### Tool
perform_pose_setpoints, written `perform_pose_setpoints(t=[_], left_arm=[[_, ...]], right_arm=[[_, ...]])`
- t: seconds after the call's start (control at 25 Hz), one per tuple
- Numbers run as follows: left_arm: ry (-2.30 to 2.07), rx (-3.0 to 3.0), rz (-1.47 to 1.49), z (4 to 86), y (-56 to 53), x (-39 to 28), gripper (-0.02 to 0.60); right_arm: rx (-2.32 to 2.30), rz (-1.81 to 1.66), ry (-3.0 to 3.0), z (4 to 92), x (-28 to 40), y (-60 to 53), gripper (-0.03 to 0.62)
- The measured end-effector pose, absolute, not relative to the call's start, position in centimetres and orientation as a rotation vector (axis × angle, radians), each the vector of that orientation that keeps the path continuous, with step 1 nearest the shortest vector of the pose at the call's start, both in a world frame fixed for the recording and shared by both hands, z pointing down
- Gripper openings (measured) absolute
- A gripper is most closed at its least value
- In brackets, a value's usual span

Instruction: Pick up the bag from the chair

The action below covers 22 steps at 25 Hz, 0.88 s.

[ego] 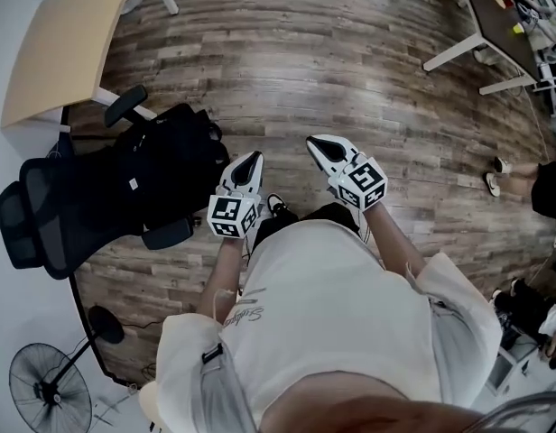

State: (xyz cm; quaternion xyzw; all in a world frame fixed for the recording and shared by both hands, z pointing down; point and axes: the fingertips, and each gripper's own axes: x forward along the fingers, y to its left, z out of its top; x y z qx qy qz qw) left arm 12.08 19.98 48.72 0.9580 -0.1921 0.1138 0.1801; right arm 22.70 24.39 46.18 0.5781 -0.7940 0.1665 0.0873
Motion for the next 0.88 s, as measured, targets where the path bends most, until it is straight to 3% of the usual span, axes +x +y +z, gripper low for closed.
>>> perform_pose_setpoints(t=[0.2,0.88], left_arm=[[-0.543,2.697,0.353,49.8,16.3,12.0,0.029],[-0.893,2.6,0.422,49.5,1.8,19.6,0.029]], right_arm=[[1.651,0.485,-2.33,47.2,22.2,21.6,-0.006],[1.452,0.513,-2.453,50.6,35.0,5.7,-0.006]])
